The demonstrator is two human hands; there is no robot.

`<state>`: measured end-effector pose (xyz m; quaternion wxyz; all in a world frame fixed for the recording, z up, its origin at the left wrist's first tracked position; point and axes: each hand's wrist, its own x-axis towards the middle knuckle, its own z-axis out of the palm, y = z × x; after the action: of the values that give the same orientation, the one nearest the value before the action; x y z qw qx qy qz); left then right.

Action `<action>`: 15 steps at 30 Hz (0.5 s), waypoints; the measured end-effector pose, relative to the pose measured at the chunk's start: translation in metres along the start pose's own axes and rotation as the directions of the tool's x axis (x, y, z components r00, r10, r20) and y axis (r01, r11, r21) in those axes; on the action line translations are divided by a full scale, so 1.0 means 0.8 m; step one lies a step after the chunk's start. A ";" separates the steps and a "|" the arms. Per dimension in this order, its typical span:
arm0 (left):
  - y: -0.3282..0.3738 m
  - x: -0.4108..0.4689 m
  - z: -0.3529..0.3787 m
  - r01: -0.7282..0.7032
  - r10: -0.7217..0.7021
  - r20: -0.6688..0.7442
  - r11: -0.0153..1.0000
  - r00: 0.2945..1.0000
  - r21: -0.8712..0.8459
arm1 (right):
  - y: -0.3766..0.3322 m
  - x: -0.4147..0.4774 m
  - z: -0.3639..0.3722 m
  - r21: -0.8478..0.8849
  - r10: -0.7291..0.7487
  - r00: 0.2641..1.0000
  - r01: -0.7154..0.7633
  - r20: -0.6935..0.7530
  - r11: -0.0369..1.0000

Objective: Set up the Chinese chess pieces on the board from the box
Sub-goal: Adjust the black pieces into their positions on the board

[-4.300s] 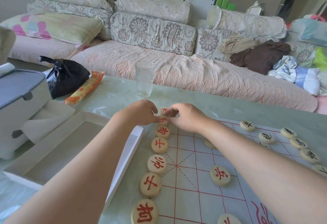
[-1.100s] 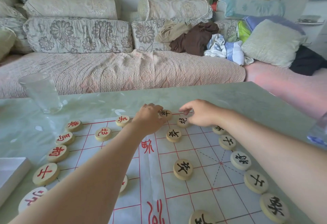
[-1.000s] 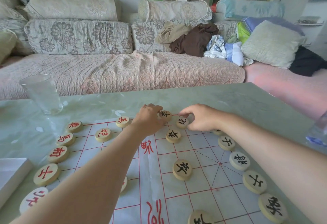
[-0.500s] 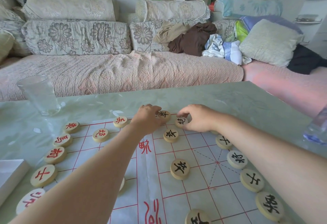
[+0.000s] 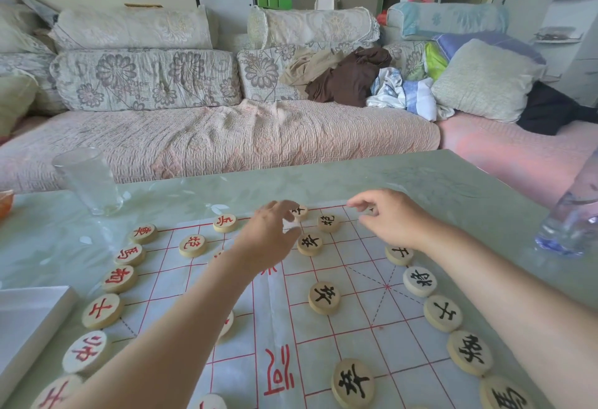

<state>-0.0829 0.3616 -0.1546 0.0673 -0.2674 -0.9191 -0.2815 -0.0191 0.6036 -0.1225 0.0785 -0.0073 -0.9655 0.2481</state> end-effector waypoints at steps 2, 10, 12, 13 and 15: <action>0.006 -0.016 0.004 0.034 -0.033 0.080 0.999 0.996 -0.018 | 0.010 -0.017 -0.005 0.036 0.063 0.997 -0.061 -0.036 0.997; 0.023 -0.029 0.017 0.176 -0.173 0.090 0.984 0.981 -0.021 | -0.027 -0.043 0.024 -0.057 0.011 1.000 -0.010 0.016 0.998; 0.022 -0.029 0.017 0.195 -0.190 0.085 0.979 0.978 -0.050 | -0.046 -0.038 0.040 -0.099 -0.026 0.999 0.028 0.024 0.995; 0.020 -0.029 0.017 0.200 -0.193 0.090 0.978 0.977 -0.066 | -0.053 -0.035 0.048 -0.134 -0.041 0.999 0.044 0.022 0.990; 0.016 -0.027 0.016 0.191 -0.183 0.105 0.979 0.978 -0.075 | -0.061 -0.027 0.060 -0.198 -0.032 0.998 0.041 0.049 0.979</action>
<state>-0.0571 0.3678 -0.1654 -0.0158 -0.1959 -0.9296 -0.3117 -0.0037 0.5368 -0.1438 0.0602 0.0084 -0.9870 0.1487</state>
